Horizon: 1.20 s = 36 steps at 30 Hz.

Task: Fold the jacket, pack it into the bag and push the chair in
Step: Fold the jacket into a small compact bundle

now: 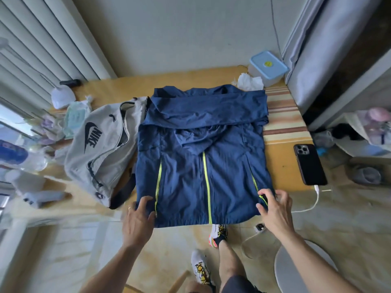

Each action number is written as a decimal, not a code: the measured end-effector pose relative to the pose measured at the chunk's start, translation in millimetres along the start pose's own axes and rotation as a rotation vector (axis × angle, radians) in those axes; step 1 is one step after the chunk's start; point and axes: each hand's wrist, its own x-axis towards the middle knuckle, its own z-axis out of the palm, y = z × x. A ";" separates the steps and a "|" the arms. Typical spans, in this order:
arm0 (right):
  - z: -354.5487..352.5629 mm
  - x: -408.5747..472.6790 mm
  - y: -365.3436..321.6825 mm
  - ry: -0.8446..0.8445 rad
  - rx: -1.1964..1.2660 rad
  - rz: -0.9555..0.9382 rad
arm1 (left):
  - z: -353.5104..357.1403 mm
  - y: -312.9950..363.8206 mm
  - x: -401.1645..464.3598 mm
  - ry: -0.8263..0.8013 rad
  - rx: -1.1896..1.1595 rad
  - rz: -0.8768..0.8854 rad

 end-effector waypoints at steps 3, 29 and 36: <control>-7.0 9.8 -2.8 -0.086 0.068 0.049 | -4.5 1.4 0.6 0.030 -0.142 0.006; -149.3 263.4 -24.3 -0.093 1.498 0.792 | -133.0 132.3 214.4 -0.179 -1.483 -0.457; -101.9 340.0 -65.4 0.066 0.801 0.491 | -98.2 180.8 312.8 0.034 -1.058 -0.338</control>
